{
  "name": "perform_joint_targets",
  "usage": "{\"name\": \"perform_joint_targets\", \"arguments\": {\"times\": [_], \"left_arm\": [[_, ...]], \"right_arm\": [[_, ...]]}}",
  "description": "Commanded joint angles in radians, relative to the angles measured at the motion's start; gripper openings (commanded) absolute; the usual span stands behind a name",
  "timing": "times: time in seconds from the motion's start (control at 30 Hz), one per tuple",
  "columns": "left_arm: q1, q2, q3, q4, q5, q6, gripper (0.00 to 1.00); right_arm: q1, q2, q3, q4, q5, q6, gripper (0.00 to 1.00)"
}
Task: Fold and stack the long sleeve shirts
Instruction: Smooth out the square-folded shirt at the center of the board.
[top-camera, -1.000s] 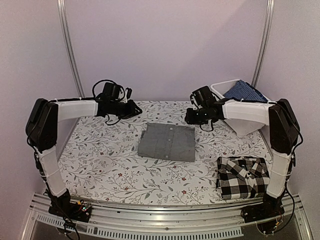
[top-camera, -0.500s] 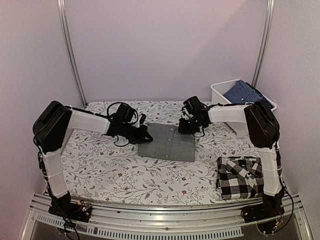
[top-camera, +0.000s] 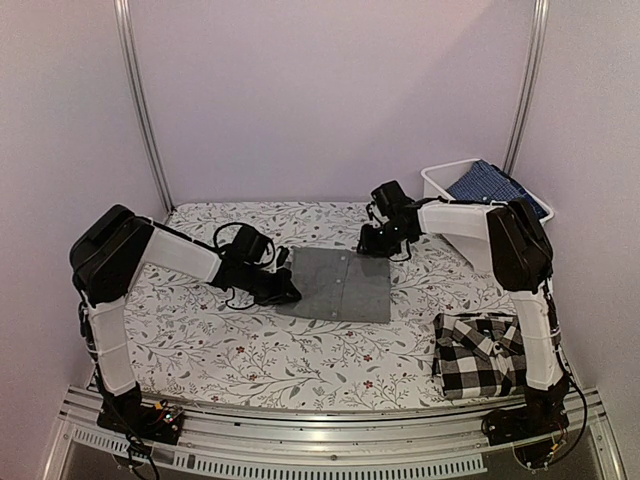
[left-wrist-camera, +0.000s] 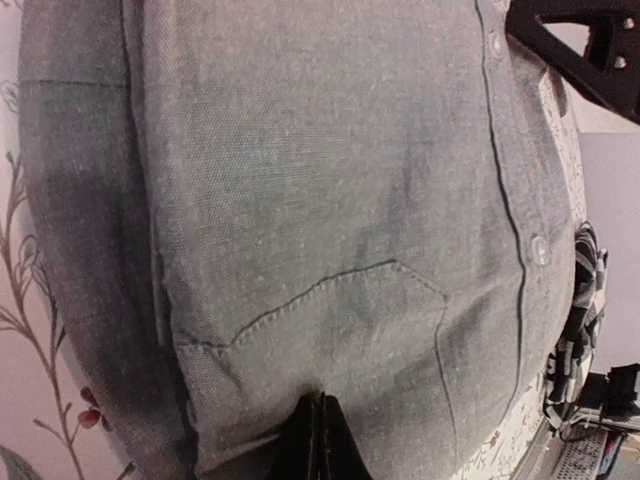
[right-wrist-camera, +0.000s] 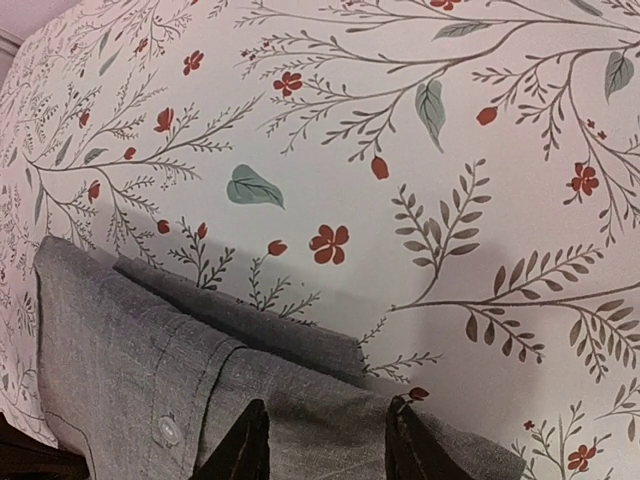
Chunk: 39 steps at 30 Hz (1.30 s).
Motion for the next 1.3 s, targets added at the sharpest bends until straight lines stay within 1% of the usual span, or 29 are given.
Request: {"name": "perform_joint_targets", "arguments": {"times": [0.0, 0.1, 0.2, 0.37, 0.47, 0.6, 0.7, 0.8, 0.93, 1.13, 1.27], "left_arm": [[-0.03, -0.018, -0.05, 0.026, -0.018, -0.019, 0.0], [-0.031, -0.046, -0.075, 0.034, -0.024, -0.032, 0.0], [-0.032, -0.093, -0.09, 0.026, -0.045, -0.036, 0.0], [-0.055, -0.186, -0.069, -0.021, -0.094, -0.014, 0.01], [-0.07, -0.189, -0.054, -0.026, -0.074, -0.009, 0.03], [-0.092, -0.149, -0.042, -0.013, -0.052, -0.014, 0.01], [-0.105, -0.127, -0.056, -0.001, -0.051, -0.023, 0.0], [-0.108, -0.117, -0.106, 0.026, -0.058, -0.037, 0.0], [-0.108, -0.104, -0.169, 0.049, -0.072, -0.043, 0.0], [-0.108, -0.114, -0.243, 0.077, -0.075, -0.057, 0.0], [-0.108, -0.142, -0.254, 0.073, -0.082, -0.062, 0.0]], "right_arm": [[0.035, -0.055, 0.035, -0.084, 0.021, -0.016, 0.41], [0.093, -0.109, 0.001, -0.116, 0.067, -0.018, 0.43], [0.155, -0.188, -0.079, -0.117, 0.125, -0.004, 0.44], [0.249, -0.283, -0.207, -0.123, 0.173, 0.048, 0.46], [0.286, -0.315, -0.261, -0.114, 0.191, 0.088, 0.47], [0.311, -0.294, -0.27, -0.113, 0.182, 0.117, 0.47], [0.335, -0.25, -0.254, -0.137, 0.211, 0.127, 0.48], [0.345, -0.214, -0.258, -0.164, 0.232, 0.143, 0.48], [0.354, -0.208, -0.295, -0.169, 0.246, 0.161, 0.49], [0.361, -0.247, -0.342, -0.168, 0.235, 0.168, 0.53], [0.359, -0.343, -0.394, -0.147, 0.243, 0.185, 0.55]]}}
